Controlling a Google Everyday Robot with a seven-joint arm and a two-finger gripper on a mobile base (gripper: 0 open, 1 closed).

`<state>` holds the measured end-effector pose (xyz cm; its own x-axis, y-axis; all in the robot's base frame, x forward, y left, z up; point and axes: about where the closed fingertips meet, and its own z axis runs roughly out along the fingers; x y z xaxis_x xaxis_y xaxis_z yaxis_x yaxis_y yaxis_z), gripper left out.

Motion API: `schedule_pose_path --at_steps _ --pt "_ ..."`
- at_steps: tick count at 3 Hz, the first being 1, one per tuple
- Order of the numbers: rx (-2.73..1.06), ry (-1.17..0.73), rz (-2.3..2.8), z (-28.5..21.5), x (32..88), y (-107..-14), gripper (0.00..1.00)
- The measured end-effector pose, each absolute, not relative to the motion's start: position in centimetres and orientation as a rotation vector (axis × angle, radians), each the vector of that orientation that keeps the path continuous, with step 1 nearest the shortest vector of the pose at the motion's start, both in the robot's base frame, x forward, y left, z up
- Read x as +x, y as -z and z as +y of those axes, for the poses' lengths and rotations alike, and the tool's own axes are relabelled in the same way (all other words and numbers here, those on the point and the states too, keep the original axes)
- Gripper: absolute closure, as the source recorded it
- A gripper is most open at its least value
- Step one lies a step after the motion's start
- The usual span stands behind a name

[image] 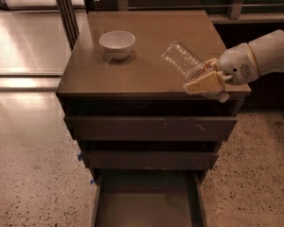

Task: Place water bottle into bottom drawer

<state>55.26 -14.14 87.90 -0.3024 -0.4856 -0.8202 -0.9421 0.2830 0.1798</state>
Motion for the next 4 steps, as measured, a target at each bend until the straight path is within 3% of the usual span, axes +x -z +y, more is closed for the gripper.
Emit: schedule_pose_path --at_steps 1,3,4 --pt "-0.956 -0.848 1.987 -15.1 50.6 -82.6 1.0" --pt "-0.987 -0.899 1.996 -14.0 49.2 -80.0 1.0" --pt "-0.888 -0.937 1.993 -13.3 47.9 -73.6 1.0"
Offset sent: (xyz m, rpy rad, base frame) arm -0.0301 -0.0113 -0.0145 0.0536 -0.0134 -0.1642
